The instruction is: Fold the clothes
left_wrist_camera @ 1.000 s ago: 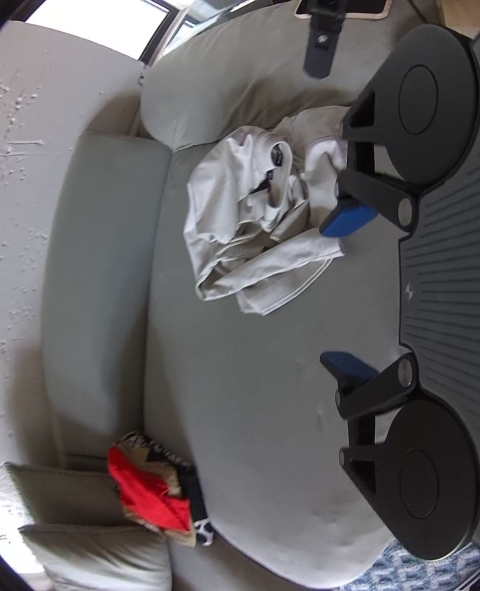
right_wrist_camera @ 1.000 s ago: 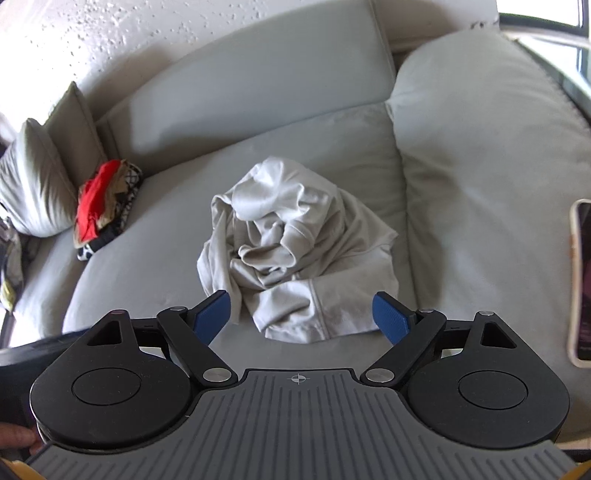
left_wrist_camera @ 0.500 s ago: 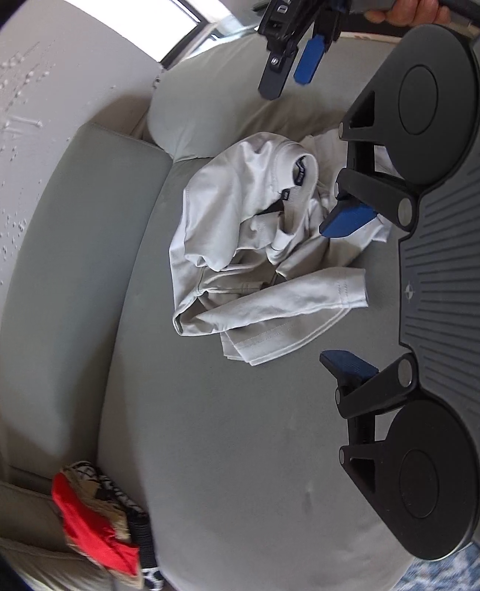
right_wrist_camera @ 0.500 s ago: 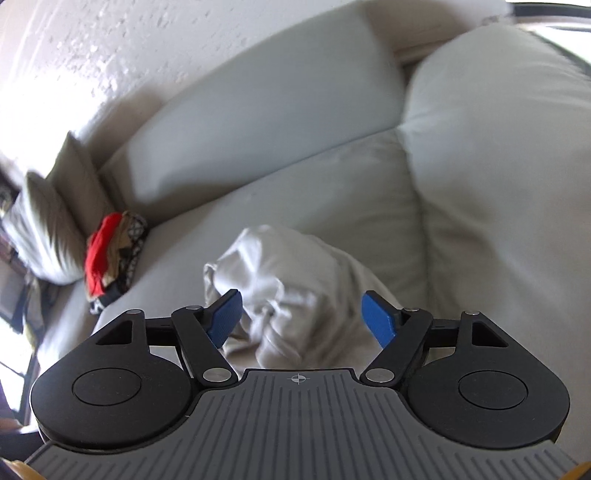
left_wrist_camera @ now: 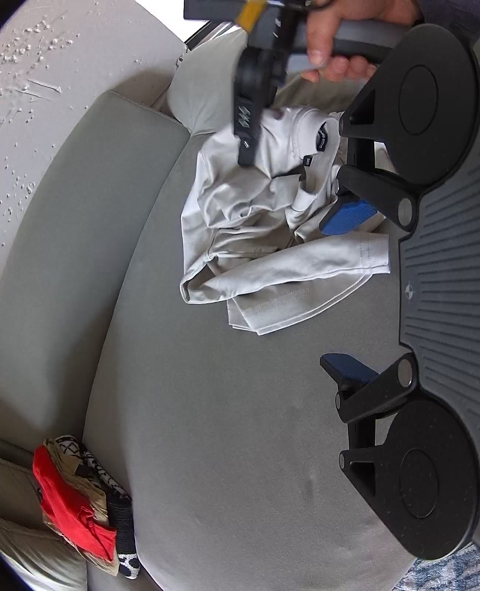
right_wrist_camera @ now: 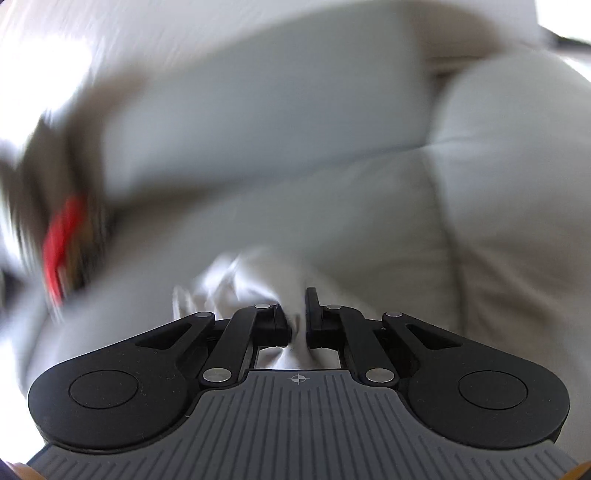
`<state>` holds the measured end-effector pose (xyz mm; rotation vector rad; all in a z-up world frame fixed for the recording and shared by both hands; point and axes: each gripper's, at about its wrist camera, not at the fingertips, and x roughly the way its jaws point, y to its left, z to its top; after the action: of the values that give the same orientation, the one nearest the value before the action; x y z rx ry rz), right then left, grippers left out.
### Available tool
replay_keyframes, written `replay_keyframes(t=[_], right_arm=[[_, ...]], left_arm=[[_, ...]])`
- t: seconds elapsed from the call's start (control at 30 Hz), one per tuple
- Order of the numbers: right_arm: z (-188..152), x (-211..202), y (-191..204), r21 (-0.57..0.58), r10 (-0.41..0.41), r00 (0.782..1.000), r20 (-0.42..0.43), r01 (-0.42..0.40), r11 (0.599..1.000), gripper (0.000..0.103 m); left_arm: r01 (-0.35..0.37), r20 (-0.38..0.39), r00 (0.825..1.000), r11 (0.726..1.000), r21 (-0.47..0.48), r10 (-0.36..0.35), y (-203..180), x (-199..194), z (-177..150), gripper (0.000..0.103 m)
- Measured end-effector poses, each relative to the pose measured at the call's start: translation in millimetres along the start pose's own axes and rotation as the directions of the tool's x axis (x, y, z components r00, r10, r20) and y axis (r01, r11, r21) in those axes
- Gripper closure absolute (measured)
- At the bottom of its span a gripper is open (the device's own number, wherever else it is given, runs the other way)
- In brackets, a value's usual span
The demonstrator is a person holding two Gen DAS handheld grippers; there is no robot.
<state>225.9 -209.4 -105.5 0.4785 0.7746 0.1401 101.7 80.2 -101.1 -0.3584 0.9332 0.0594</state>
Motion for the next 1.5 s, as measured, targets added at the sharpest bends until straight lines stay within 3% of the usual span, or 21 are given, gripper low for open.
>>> replay_keyframes(t=[0.07, 0.13, 0.2, 0.3, 0.33, 0.4, 0.57, 0.73, 0.97, 1.0, 1.03, 1.07, 1.13, 1.23, 1.33, 1.37, 1.43, 1.5], right_arm=[[2.9, -38.5, -38.5, 0.156, -0.073, 0.994, 0.080, 0.060, 0.986, 0.097], [-1.5, -66.5, -77.4, 0.280, -0.160, 0.984, 0.083, 0.131, 0.951, 0.097], [-8.0, -75.6, -102.6, 0.302, -0.170, 0.985, -0.010, 0.165, 0.939, 0.094], [-23.2, -83.7, -120.6, 0.267, -0.186, 0.968, -0.169, 0.227, 0.937, 0.068], [-29.0, -91.0, -123.6, 0.264, -0.181, 0.968, -0.174, 0.223, 0.939, 0.063], [-38.9, -105.9, -125.4, 0.260, -0.163, 0.974, -0.155, 0.199, 0.945, 0.042], [-59.3, -117.1, -110.1, 0.150, -0.038, 0.992, -0.121, 0.056, 0.987, 0.041], [-69.7, -85.9, -70.6, -0.052, 0.063, 0.986, -0.156, -0.072, 0.996, 0.048], [-78.3, -29.6, -53.7, -0.176, -0.029, 0.970, -0.241, -0.014, 0.984, 0.050], [-80.6, -22.7, -51.4, -0.204, -0.051, 0.970, -0.237, 0.002, 0.979, 0.059], [-81.7, -19.8, -50.5, -0.217, -0.069, 0.974, -0.214, 0.021, 0.976, 0.075], [-80.3, -18.1, -50.0, -0.215, -0.077, 0.979, -0.188, 0.035, 0.976, 0.101], [-71.6, -23.2, -47.8, -0.174, -0.052, 0.990, -0.131, 0.029, 0.984, 0.101], [-47.5, -52.4, -36.2, -0.110, 0.070, 0.997, -0.013, -0.071, 0.991, 0.101], [-21.3, -107.1, -21.1, -0.069, 0.246, 0.960, 0.134, -0.239, 0.969, 0.101], [-16.8, -128.1, -14.3, -0.092, 0.287, 0.941, 0.178, -0.275, 0.957, 0.101], [-16.7, -165.0, -2.2, -0.159, 0.356, 0.908, 0.221, -0.327, 0.932, 0.101], [-32.5, -189.1, 8.7, -0.244, 0.390, 0.903, 0.182, -0.343, 0.907, 0.101]], left_arm=[[0.025, 0.014, 1.000, 1.000, 0.011, -0.025, 0.7, -3.3, -1.0, 0.035], [0.069, 0.021, 0.997, 0.998, 0.013, -0.070, -0.6, -5.9, -2.9, 0.037], [0.126, 0.017, 0.992, 0.992, 0.012, -0.126, -5.9, -5.8, -5.2, 0.038], [0.200, -0.017, 0.980, 0.980, 0.017, -0.199, -21.1, -1.3, -8.9, 0.041], [0.215, -0.034, 0.976, 0.976, 0.023, -0.214, -28.0, 0.6, -10.4, 0.042], [0.232, -0.057, 0.972, 0.972, 0.043, -0.229, -41.4, 3.0, -13.2, 0.042], [0.194, -0.096, 0.978, 0.976, 0.097, -0.184, -58.8, 13.9, -18.3, 0.041], [0.230, -0.158, 0.965, 0.965, 0.123, -0.210, -70.3, 25.3, -33.2, 0.042], [0.234, -0.202, 0.961, 0.943, 0.237, -0.187, -91.8, 62.2, -52.6, 0.052], [0.238, -0.193, 0.963, 0.934, 0.268, -0.190, -96.0, 65.2, -53.8, 0.052], [0.241, -0.184, 0.964, 0.923, 0.299, -0.192, -100.3, 68.2, -55.0, 0.052], [0.252, -0.184, 0.962, 0.914, 0.319, -0.201, -104.3, 70.5, -54.5, 0.052], [0.270, -0.188, 0.958, 0.897, 0.350, -0.216, -111.9, 74.7, -52.8, 0.052], [0.189, -0.139, 0.980, 0.879, 0.438, -0.142, -122.0, 81.9, -49.8, 0.056], [0.022, -0.020, 1.000, 0.875, 0.483, -0.014, -123.2, 90.4, -32.6, 0.063], [-0.057, 0.045, 0.998, 0.880, 0.472, 0.040, -119.5, 88.6, -20.5, 0.064], [-0.189, 0.164, 0.978, 0.894, 0.408, 0.132, -107.9, 76.8, 8.1, 0.064], [-0.200, 0.223, 0.965, 0.933, 0.300, 0.135, -85.7, 43.9, 35.8, 0.063]])
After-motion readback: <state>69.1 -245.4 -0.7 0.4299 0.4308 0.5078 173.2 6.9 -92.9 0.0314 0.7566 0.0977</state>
